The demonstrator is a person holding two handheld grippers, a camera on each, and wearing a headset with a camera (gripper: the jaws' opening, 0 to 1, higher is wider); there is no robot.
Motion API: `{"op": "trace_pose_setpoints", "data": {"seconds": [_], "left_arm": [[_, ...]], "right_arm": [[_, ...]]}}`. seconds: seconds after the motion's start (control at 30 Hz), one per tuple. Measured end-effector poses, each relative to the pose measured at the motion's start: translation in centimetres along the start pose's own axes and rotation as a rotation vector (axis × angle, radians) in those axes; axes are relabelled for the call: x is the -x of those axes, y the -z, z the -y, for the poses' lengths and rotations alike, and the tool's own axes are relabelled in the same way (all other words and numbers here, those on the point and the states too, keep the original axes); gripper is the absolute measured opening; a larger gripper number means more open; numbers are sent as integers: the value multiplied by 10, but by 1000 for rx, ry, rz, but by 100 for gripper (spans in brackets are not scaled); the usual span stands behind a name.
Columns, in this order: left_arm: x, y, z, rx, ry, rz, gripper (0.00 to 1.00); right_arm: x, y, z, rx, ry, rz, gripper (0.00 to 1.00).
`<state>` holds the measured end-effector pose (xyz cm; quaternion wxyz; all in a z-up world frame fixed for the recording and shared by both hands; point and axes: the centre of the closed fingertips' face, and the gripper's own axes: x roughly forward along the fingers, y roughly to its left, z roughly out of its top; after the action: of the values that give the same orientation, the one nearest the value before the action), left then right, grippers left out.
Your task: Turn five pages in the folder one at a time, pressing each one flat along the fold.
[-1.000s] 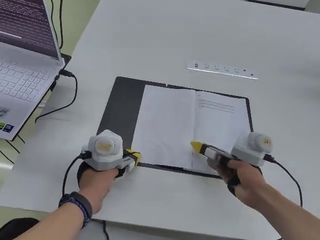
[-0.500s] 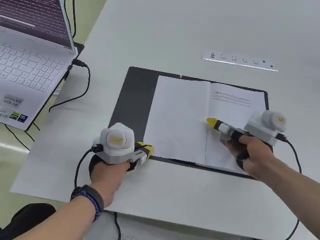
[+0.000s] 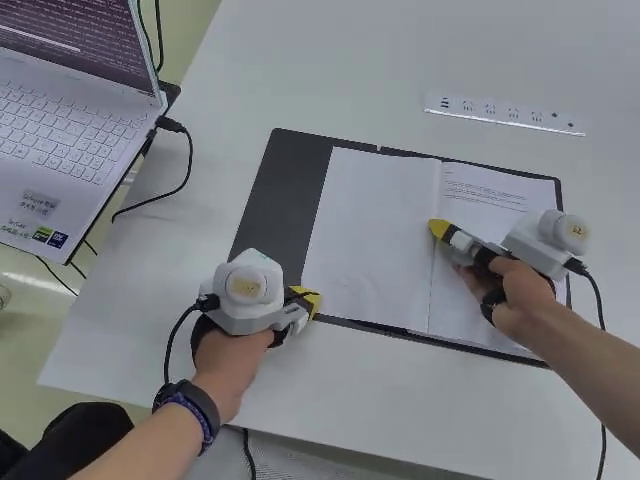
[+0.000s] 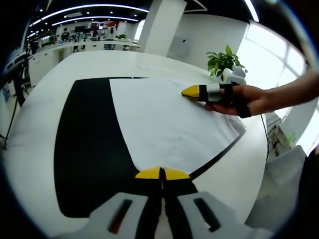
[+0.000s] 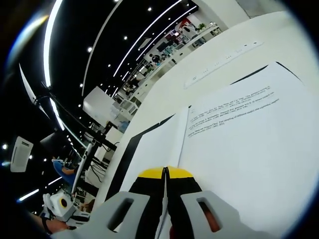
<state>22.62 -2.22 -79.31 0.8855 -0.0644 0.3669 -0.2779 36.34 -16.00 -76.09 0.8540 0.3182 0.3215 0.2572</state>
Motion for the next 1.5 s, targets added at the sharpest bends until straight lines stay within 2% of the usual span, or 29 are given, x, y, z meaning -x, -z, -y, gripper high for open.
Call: {"op": "trace_pose_setpoints", "data": {"seconds": [0.13, 0.2, 0.4, 0.63, 0.87, 0.97, 1.1, 1.27, 1.5], "left_arm": [[0, 0, 1, 0, 4, -1, 0], [0, 0, 1, -5, 5, -1, 0], [0, 0, 2, -29, 13, -9, 0], [0, 0, 2, -31, 12, -7, 0], [0, 0, 1, -38, 18, -7, 0], [0, 0, 1, -38, 19, -8, 0], [0, 0, 1, -40, 21, -8, 0], [0, 0, 1, -41, 23, -7, 0], [-1, 1, 0, -43, 24, -9, 0]], "right_arm": [[-6, -7, 2, -16, -4, 21, 0], [-11, -13, 10, -33, 0, 41, 0], [-18, -22, 7, -60, 9, 85, 0], [-25, -30, 3, -53, 20, 103, 0], [-36, -44, 6, -68, 34, 133, 0], [-47, -50, 20, -56, 43, 130, 0], [-57, -57, 27, -36, 52, 118, 0], [-66, -68, 32, -99, 71, 158, 0], [-82, -84, 52, -156, 80, 199, 0]]}}
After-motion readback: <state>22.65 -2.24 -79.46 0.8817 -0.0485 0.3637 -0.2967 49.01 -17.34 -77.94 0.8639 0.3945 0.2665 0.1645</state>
